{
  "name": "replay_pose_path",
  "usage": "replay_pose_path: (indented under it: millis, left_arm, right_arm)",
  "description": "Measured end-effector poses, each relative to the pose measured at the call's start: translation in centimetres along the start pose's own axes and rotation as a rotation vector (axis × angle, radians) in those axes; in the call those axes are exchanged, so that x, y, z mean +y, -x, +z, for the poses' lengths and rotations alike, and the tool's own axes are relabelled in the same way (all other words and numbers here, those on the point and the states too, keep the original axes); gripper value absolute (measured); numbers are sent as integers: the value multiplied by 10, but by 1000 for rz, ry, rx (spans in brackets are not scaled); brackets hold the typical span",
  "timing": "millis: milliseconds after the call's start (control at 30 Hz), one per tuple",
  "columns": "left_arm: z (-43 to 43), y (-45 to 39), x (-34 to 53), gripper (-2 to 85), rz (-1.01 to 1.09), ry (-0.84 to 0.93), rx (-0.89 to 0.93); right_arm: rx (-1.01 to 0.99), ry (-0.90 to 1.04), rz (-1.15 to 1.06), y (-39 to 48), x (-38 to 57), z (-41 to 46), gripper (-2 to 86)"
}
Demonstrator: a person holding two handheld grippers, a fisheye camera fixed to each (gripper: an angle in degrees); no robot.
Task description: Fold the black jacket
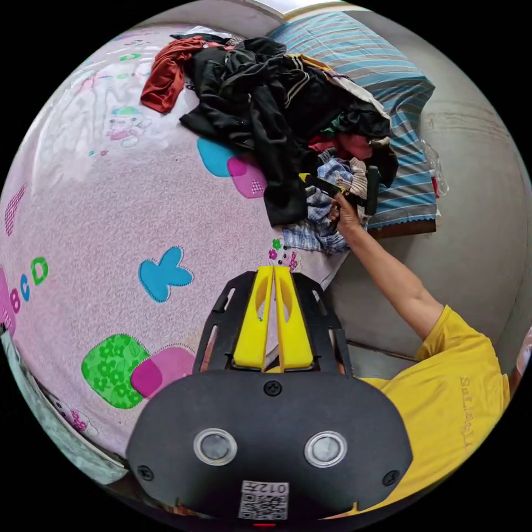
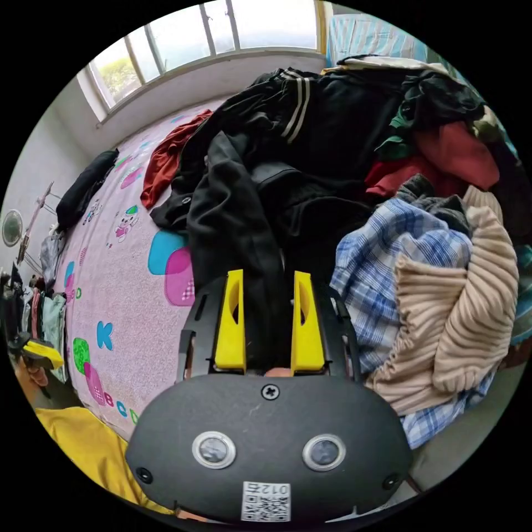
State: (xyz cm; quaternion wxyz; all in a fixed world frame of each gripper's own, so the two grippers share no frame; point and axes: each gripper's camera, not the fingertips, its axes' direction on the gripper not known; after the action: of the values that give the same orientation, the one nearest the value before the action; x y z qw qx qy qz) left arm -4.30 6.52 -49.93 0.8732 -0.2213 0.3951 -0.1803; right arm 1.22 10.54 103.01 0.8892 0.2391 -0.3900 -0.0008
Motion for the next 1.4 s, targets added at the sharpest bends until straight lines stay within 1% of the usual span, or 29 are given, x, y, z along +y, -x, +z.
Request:
replay_pose_path:
  millis: [67,167,233,300,333,400,533,600,633,700,767,833,867,933,967,1033,1100,1133,1167,1200,1233,1300,1333,1400]
  left_arm:
    - [15,-1,-40,17,-7,15,12]
    - [33,3,-85,36,-47,19,28]
    - [42,8,-107,54,-99,16,49]
    - [49,11,-126,75,-132,-1,81]
    - [53,12,-138,89,-151,-12,113]
    - [57,12,-154,106,-167,-36,178]
    - [68,5,-189,123,-154,-31,256]
    - [72,-1,-202,121,-134,-2,271]
    - [75,-6,-208,117,-105,35,276]
    - [81,-16,-213,105,-46,139,218]
    - [88,-33,-206,75,94,298,45]
    - [86,-40,-190,70,189,354,-34]
    - [81,-39,-177,68,216,354,-68]
    - [66,-27,-156,65,193,316,-67]
    - [55,-13,-142,64,145,276,-31]
    - [39,5,-120,62,71,220,38]
    - [26,14,-99,61,49,189,63]
    - [18,15,-86,61,56,182,65]
    - [11,14,-73,61,69,181,62]
    - [8,14,-68,61,74,183,59]
    - [1,13,-57,61,80,183,45]
    - [-10,12,-42,62,74,164,42]
    - [-18,12,-33,62,65,143,58]
    - [-30,10,-21,62,67,101,85]
  right_arm:
    - [-8,59,-45,8,-5,-1,111]
    - [29,136,-92,28,2,-11,22]
    - [-38,105,-137,44,14,-36,11]
    - [-288,36,-184,64,38,-80,5]
    - [-360,17,-198,69,44,-91,4]
    - [-571,-40,-230,90,70,-132,2]
    - [-786,-51,-313,127,100,-181,1]
    - [-922,-39,-388,159,117,-211,2]
    - [-945,-34,-410,168,121,-219,2]
    - [-1019,-8,-497,206,140,-247,3]
    - [-1059,7,-544,234,154,-267,5]
    - [-1101,47,-565,256,166,-279,8]
    - [-1124,93,-575,267,171,-282,11]
    - [-1104,87,-562,272,174,-293,17]
    - [-1078,54,-530,268,173,-301,22]
    - [-964,-6,-472,263,164,-310,31]
    - [-609,-101,-476,279,146,-326,46]
    - [-522,-123,-503,287,140,-330,54]
    - [-371,-164,-544,305,129,-336,70]
    - [-269,-192,-585,323,116,-340,99]
    - [-227,-194,-610,334,109,-340,113]
    - [-78,-144,-732,379,89,-325,152]
    - [-55,-122,-771,391,86,-319,156]
    - [33,-1,-904,435,85,-284,155]
